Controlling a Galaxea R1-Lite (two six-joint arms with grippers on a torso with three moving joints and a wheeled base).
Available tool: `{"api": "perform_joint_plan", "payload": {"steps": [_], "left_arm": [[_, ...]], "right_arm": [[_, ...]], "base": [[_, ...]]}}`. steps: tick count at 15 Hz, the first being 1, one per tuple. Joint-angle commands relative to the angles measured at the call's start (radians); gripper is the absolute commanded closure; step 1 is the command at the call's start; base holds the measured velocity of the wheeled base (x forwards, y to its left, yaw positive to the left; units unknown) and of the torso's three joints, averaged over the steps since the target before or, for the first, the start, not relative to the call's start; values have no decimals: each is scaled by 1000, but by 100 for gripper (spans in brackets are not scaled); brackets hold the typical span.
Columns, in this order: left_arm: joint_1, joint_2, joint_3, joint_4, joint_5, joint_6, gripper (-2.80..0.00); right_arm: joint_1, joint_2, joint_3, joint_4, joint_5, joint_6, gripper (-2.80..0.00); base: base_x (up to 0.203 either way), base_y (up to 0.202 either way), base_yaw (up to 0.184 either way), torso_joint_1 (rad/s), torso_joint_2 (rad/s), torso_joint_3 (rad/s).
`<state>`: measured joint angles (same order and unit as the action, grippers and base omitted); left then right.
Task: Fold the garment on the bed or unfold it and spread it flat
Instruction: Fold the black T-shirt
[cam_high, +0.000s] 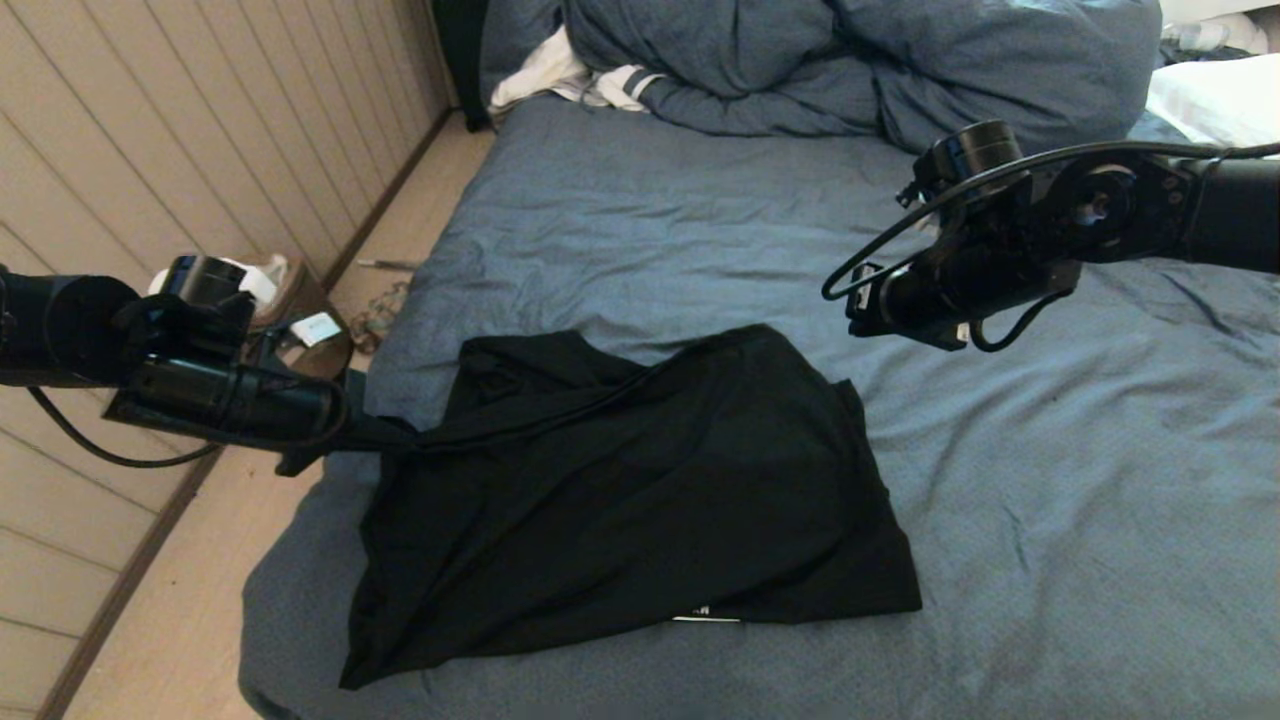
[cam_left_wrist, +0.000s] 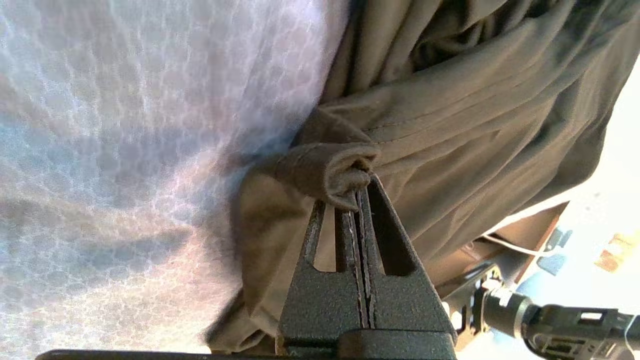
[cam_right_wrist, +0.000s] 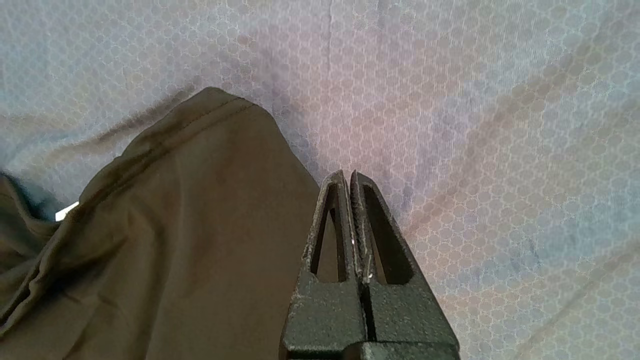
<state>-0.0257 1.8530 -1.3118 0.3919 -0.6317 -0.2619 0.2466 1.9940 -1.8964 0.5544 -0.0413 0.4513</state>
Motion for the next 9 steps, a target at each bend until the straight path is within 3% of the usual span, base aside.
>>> {"api": "perform_joint_plan", "payload": {"steps": [1,4,9], "left_arm": [[10,-10,-61,0,3,-26,0],[21,4,-174,1,22,-98,0],[21,80,-284,3,39,-96,0]], "right_arm": [[0,-2,-1,2,0,1,0],[-9,-5,-17,1,-1,-4,0],[7,0,-36,-19,6,-23,0]], "base": [[0,0,0,0,0,0],[0,0,0,0,0,0],[0,0,0,0,0,0]]}}
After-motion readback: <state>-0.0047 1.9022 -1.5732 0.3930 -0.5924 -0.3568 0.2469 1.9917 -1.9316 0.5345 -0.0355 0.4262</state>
